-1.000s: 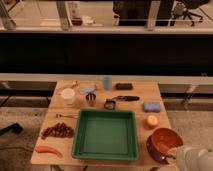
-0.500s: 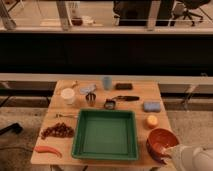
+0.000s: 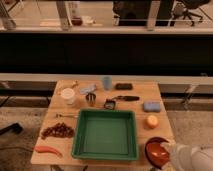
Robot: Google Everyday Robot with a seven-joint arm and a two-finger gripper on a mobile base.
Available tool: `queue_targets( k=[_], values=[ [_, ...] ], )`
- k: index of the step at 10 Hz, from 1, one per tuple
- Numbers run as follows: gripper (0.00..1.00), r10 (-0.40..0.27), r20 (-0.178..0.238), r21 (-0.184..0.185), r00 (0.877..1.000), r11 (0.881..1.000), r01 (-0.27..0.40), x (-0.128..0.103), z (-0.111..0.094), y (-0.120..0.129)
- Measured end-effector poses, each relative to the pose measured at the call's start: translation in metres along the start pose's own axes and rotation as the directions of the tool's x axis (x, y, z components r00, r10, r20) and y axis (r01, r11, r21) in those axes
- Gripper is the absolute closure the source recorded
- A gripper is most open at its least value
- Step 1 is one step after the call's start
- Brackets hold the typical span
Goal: Stack bowls into tray
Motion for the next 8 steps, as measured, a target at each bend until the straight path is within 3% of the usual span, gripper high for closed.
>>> queue_targets(
  k=[3, 6, 8],
  values=[
    [0.20, -0.024, 0.008, 0.006, 1.000, 1.000, 0.024, -0.003, -0.002, -0.003],
    [0.20, -0.042, 0.045, -0.051, 0.998, 0.998, 0.045, -0.007, 0.001, 0.004],
    [0.20, -0.031, 0.052, -0.061, 0.998, 0.998, 0.034, -0.002, 0.004, 0.009]
  ],
)
